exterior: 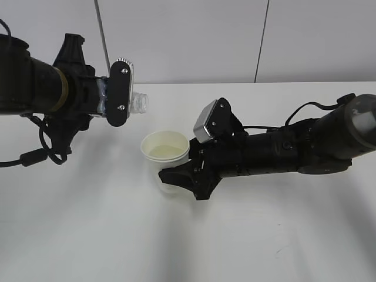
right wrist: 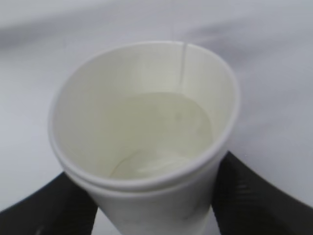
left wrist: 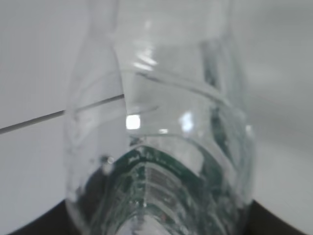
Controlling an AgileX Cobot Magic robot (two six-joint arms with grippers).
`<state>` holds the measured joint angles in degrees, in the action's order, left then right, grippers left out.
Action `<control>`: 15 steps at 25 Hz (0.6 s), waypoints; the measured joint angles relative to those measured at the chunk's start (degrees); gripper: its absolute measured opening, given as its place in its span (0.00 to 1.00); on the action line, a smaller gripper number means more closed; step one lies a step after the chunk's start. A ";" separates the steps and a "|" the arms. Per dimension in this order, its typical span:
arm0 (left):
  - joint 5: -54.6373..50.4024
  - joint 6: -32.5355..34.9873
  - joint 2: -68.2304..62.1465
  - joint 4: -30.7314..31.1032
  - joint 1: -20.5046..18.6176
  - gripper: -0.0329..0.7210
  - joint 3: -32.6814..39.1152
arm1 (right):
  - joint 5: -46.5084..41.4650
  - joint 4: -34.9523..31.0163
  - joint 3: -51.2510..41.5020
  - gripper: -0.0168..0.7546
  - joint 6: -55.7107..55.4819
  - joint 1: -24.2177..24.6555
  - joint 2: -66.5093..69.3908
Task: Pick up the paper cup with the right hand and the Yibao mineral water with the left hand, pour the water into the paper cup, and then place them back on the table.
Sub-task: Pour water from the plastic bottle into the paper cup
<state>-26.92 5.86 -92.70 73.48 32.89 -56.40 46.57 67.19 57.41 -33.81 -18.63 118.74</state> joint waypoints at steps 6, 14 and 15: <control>0.75 -0.19 0.00 -6.08 0.00 0.50 -0.03 | 0.00 -0.12 0.00 0.68 0.00 0.00 0.00; 0.77 -3.18 0.00 -19.52 0.00 0.50 -0.03 | 0.00 -1.64 0.00 0.68 0.00 0.00 0.00; 0.92 -4.15 0.00 -20.27 0.00 0.50 -0.03 | 0.00 -1.87 0.00 0.68 0.00 0.00 0.00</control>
<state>-26.00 1.71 -92.70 53.21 32.89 -56.43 46.57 65.32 57.41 -33.81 -18.63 118.74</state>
